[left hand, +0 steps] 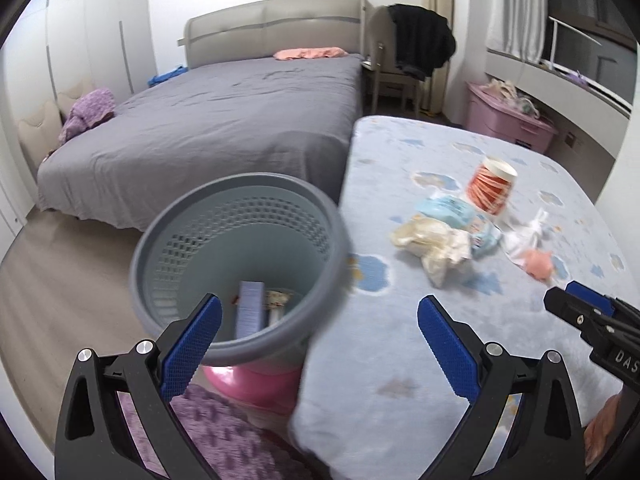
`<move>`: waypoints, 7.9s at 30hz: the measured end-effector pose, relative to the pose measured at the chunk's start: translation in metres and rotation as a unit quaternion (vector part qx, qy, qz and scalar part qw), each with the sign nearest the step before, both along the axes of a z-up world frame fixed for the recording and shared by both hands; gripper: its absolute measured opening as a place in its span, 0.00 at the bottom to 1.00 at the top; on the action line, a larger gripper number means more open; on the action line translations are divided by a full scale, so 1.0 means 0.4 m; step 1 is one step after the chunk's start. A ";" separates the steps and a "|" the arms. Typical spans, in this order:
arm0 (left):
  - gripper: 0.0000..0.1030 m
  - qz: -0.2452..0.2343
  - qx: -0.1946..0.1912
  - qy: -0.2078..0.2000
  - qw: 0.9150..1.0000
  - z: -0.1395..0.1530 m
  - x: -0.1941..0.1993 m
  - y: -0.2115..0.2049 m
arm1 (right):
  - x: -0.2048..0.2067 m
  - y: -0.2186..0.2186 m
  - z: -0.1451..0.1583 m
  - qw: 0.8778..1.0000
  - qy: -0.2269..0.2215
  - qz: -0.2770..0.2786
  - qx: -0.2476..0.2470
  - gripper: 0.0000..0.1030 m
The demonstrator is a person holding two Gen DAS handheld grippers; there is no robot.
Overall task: Collect trash
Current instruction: 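Move both empty grippers back toward the trash on the table, then grasp the pink pig toy with the right gripper, then grasp the crumpled paper with the left gripper while the right holds the pig, then carry the paper and pig over the grey basket and open both grippers, then move both empty grippers back toward the cup and cloth on the table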
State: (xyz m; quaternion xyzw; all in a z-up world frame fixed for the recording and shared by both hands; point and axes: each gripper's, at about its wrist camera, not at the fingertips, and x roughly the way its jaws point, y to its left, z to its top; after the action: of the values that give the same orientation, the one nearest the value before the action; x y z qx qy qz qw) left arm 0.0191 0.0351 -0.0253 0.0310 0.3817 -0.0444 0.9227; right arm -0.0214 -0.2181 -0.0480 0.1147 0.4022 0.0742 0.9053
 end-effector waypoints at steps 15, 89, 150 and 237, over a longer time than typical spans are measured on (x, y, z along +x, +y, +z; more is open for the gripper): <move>0.94 -0.035 0.022 0.023 0.999 -0.042 0.036 -0.150 | 0.061 -0.180 -0.055 0.999 0.031 -0.028 -0.030 0.56; 0.41 -0.030 0.014 0.090 0.995 -0.187 0.249 -0.325 | 0.146 -0.261 -0.081 1.000 0.020 0.013 0.010 0.44; 0.41 0.027 -0.037 0.020 0.999 -0.050 0.142 0.240 | 0.219 0.357 -0.008 0.993 0.004 0.121 -0.013 0.44; 0.91 0.031 -0.011 0.034 0.999 -0.031 0.127 0.234 | 0.190 0.294 -0.030 0.997 0.016 0.075 0.003 0.64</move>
State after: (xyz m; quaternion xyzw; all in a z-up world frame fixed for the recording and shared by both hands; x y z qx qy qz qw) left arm 0.0701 0.1285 -0.0377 0.0075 0.4129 -0.0213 0.9105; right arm 0.0546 -0.1006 -0.0602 0.0875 0.4241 0.1414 0.8902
